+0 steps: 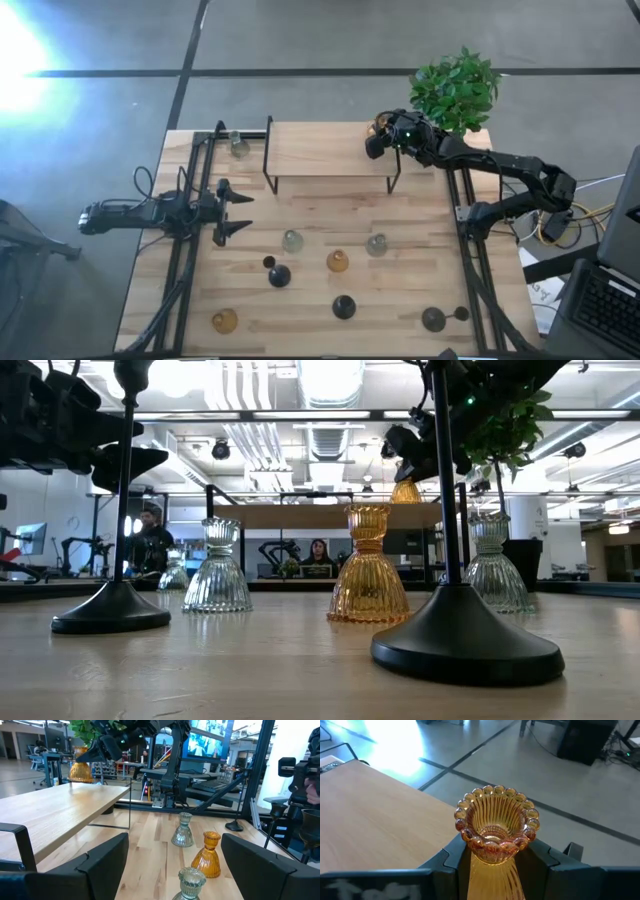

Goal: Pick & Place candle stick holders
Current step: Put the top right orange candle holder on the shelf

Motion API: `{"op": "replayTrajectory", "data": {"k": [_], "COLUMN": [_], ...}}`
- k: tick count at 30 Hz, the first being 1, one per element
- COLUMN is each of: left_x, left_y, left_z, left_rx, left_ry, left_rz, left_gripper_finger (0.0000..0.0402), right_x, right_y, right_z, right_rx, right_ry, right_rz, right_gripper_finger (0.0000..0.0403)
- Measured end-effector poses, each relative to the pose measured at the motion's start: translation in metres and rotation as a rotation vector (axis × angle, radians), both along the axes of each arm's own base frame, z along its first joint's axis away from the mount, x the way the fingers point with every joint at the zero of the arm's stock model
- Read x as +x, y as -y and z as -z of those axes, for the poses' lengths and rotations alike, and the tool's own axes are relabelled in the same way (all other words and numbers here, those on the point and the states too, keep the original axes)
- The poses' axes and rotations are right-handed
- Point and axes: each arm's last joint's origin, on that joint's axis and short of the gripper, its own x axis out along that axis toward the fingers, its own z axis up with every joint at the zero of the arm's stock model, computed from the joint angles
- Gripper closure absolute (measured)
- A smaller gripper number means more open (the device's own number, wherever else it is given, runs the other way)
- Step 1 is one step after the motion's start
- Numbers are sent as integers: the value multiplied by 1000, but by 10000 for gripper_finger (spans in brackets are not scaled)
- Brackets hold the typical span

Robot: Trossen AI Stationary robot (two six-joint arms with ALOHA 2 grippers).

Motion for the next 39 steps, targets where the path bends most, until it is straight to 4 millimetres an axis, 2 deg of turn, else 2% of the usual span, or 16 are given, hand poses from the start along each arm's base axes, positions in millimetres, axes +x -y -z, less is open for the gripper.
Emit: {"op": "replayTrajectory", "data": {"k": [10,19,39], "left_x": [0,0,0], "left_y": [0,0,0], "left_z": [0,0,0], "left_rx": [0,0,0], "left_ry": [0,0,0], "left_rz": [0,0,0], "left_gripper_finger": [78,78,78], "right_x": [-4,5,4], "right_y": [14,23,24], "right_z": [-2,17,18], "right_rx": [-2,44,29], "right_ry": [35,-4,-27], "right_rz": [-67,-82,-28], "right_gripper_finger": [288,288,288]}}
